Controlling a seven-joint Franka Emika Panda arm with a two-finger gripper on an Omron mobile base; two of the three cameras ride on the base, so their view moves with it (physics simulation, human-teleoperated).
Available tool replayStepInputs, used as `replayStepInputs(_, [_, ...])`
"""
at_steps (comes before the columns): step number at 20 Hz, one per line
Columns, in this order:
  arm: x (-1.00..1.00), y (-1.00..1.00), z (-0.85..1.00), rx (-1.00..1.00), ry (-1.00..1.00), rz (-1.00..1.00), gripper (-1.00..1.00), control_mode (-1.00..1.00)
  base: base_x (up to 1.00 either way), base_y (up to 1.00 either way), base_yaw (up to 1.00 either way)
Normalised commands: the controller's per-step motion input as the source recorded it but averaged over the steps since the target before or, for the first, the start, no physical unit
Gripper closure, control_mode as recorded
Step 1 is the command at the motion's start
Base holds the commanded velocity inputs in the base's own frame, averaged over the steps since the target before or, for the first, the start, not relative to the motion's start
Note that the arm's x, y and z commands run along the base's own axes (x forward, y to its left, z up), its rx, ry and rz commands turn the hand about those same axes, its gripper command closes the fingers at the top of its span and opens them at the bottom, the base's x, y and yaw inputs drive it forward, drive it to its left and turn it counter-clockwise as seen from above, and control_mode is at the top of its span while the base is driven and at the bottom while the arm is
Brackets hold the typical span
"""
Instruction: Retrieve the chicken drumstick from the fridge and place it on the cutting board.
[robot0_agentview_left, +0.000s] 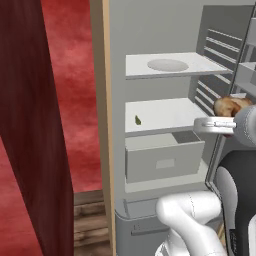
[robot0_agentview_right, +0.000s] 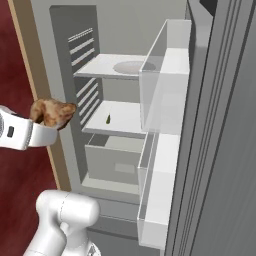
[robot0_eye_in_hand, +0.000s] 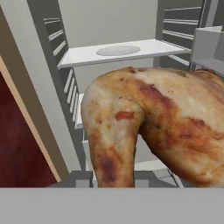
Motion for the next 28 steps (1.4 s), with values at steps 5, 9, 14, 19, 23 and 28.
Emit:
replayStepInputs(5, [0.0,0.0,0.0,0.0,0.0,0.0,1.0,1.0,-0.43,0.0,0.0])
replayStepInputs(9, [0.0,0.0,0.0,0.0,0.0,0.0,1.0,1.0,-0.86,0.0,-0.08])
replayStepInputs(14, [0.0,0.0,0.0,0.0,0.0,0.0,1.0,1.0,-0.81,0.0,-0.13])
replayStepInputs(19, [0.0,0.0,0.0,0.0,0.0,0.0,1.0,1.0,-0.64,0.0,-0.08])
replayStepInputs(23, [0.0,0.0,0.0,0.0,0.0,0.0,1.0,1.0,-0.74,0.01,0.0])
replayStepInputs(28, [0.0,0.0,0.0,0.0,0.0,0.0,1.0,1.0,-0.7,0.06,0.0])
